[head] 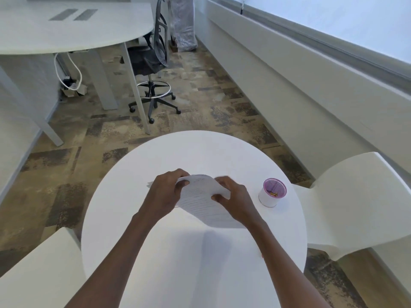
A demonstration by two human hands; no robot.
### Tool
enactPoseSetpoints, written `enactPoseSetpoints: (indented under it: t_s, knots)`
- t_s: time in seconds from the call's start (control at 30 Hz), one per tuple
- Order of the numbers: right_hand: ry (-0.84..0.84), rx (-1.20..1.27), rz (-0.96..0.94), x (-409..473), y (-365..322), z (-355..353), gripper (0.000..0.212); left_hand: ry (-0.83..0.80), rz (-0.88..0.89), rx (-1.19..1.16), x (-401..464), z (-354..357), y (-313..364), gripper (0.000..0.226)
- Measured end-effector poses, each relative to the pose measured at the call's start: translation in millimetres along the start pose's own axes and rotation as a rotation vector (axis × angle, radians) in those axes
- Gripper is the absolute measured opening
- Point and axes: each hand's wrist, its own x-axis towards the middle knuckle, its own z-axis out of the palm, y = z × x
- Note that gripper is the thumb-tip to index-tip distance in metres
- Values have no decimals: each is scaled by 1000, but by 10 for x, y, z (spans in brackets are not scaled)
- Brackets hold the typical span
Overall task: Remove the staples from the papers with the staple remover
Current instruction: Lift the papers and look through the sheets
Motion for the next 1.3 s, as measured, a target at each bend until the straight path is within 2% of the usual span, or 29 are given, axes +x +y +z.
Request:
enactPoseSetpoints:
  t_s: [0.03, 0.1, 0.17, 0.23, 0.27, 0.33, 0.4, 0.43, 0.5, 0.57, 0.63, 0.77, 0.9, 1.07, 1.3]
  knots:
    - [0, 5, -3, 0, -22, 10, 18, 11, 43, 9, 16, -23, 55, 13]
    - [9, 68, 6, -20, -26, 41, 19, 121, 117, 33, 26, -72, 100, 19]
    - [33, 154, 46, -53, -14, 49, 13, 264, 67, 72, 4, -87, 74, 52]
    - [48, 277, 106, -80, 0, 31, 2, 371, -162, -16, -32, -104, 9, 98]
    - [51, 345, 137, -99, 9, 14, 6, 401, -305, -130, -59, -107, -24, 116]
    - [41, 492, 184, -131, 47, -20, 15, 359, -532, -409, -117, -115, -78, 134]
    - [22, 673, 221, -152, 75, -35, 24, 197, -570, -728, -183, -88, -155, 124]
    - [12, 743, 242, -162, 84, -27, 27, 93, -543, -840, -215, -58, -187, 107]
    - [4, 803, 273, -176, 114, 13, 33, -32, -511, -892, -286, 43, -190, 64]
    - [24, 793, 302, -193, 149, 72, 33, -20, -544, -878, -343, 181, -160, 40]
    - [88, 752, 323, -211, 192, 127, 28, 53, -586, -809, -380, 308, -121, 27]
    - [203, 698, 347, -222, 250, 218, 28, 172, -679, -658, -433, 543, -68, 30]
    - [250, 674, 352, -220, 293, 266, 26, 206, -692, -623, -462, 640, -96, 37]
    - [197, 651, 375, -269, 401, 346, 23, 213, -729, -672, -571, 691, -212, 41]
    - [109, 692, 395, -386, 469, 420, 26, 191, -771, -717, -702, 740, -289, 33]
